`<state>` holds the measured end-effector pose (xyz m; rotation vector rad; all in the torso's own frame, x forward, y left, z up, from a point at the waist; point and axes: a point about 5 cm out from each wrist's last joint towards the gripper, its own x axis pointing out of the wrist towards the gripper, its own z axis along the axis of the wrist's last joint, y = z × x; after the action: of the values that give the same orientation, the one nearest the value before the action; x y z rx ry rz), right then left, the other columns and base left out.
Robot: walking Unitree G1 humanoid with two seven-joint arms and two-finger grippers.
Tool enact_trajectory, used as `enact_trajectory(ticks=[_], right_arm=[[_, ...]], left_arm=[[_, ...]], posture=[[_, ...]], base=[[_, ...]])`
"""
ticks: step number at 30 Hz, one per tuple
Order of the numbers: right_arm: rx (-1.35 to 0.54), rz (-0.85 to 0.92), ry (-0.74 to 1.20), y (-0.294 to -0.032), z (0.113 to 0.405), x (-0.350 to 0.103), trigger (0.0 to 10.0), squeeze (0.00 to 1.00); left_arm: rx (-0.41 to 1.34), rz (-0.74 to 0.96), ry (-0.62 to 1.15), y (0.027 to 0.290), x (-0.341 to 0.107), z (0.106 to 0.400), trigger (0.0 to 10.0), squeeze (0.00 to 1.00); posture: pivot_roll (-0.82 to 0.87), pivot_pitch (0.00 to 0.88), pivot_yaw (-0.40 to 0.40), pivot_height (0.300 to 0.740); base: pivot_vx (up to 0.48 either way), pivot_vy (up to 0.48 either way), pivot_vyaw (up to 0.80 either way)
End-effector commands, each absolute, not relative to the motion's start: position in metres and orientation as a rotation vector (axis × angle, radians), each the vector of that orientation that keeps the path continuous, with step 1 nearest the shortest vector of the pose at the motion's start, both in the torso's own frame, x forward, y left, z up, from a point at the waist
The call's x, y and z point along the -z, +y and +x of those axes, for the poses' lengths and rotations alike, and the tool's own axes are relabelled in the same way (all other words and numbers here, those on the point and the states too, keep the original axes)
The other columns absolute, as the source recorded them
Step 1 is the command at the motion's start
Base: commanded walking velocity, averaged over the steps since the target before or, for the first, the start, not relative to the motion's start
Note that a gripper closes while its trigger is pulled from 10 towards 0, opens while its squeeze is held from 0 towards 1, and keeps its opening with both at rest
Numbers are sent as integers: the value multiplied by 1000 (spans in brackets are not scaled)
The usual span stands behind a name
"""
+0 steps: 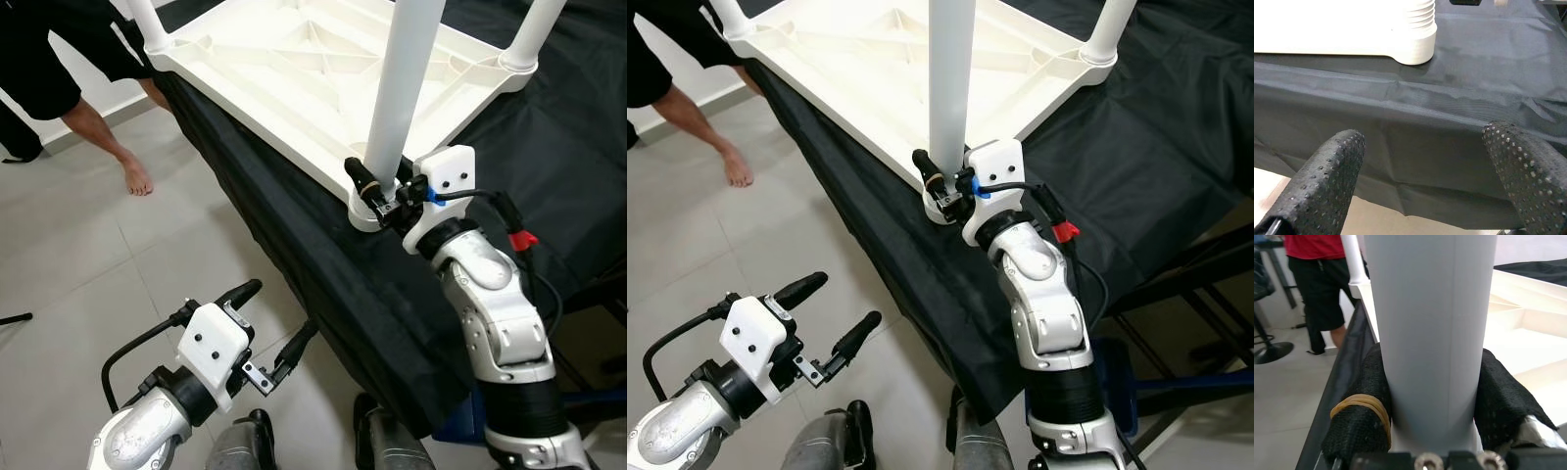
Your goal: Building children table
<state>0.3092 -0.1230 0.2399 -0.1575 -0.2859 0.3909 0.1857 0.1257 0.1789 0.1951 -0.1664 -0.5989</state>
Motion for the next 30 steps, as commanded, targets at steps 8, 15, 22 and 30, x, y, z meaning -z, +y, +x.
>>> enact_trajectory(ticks=[8, 15, 22, 30], right_arm=[[-234, -211, -102, -132, 305, -203, 10000, 0], [-158, -228, -95, -132, 301, -202, 10000, 0], [-80, -186, -70, -134, 299, -200, 10000, 0], [-13, -26, -19, -133, 296, -194, 10000, 0]], left_arm=[[605, 205, -149, 126, -174, 185, 10000, 0], [603, 204, -152, 126, -174, 186, 10000, 0], [604, 206, -154, 126, -174, 187, 10000, 0], [607, 208, -157, 126, -174, 187, 10000, 0]], posture=[[74, 340, 21, 740], [72, 337, 19, 740], [73, 335, 21, 740], [78, 333, 26, 740]], base=[[0, 0, 0], [0, 0, 0], [0, 0, 0], [0, 0, 0]])
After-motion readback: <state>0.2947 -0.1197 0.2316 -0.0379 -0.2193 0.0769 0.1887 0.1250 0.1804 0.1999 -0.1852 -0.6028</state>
